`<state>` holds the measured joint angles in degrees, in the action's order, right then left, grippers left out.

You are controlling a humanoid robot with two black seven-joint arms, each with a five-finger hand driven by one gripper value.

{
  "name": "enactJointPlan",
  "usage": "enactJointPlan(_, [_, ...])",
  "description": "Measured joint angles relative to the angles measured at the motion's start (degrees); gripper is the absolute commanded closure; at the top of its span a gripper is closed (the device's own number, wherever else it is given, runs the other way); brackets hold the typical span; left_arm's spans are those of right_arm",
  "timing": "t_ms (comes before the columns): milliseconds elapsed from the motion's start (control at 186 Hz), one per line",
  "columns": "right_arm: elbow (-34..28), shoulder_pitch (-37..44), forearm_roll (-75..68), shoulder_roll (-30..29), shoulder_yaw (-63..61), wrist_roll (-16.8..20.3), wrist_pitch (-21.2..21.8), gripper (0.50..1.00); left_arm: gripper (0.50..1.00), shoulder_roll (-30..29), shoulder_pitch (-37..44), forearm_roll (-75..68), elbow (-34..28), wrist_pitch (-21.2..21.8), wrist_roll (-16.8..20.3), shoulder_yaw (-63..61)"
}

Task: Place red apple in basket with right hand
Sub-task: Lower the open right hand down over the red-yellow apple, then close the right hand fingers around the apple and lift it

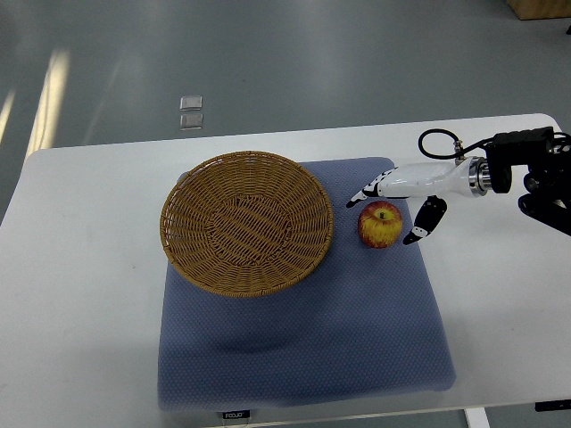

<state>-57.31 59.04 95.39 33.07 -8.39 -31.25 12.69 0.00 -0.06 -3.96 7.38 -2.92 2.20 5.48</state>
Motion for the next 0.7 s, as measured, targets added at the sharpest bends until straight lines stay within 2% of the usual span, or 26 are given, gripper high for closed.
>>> enactJointPlan(544, [3.9, 0.1, 1.6, -3.4, 2.6, 0.1, -3.0, 0.587, 0.5, 0.0, 0.0, 0.0, 0.0, 0.0, 0.0, 0.1])
enactJointPlan(630, [4.0, 0.3, 1.6, -3.5, 2.9, 0.1, -3.2, 0.601, 0.5, 0.0, 0.0, 0.0, 0.0, 0.0, 0.0, 0.1])
enactJointPlan(700, [4.0, 0.3, 1.7, -3.5, 3.0, 0.1, -3.2, 0.638, 0.5, 0.0, 0.0, 0.0, 0.0, 0.0, 0.0, 0.1])
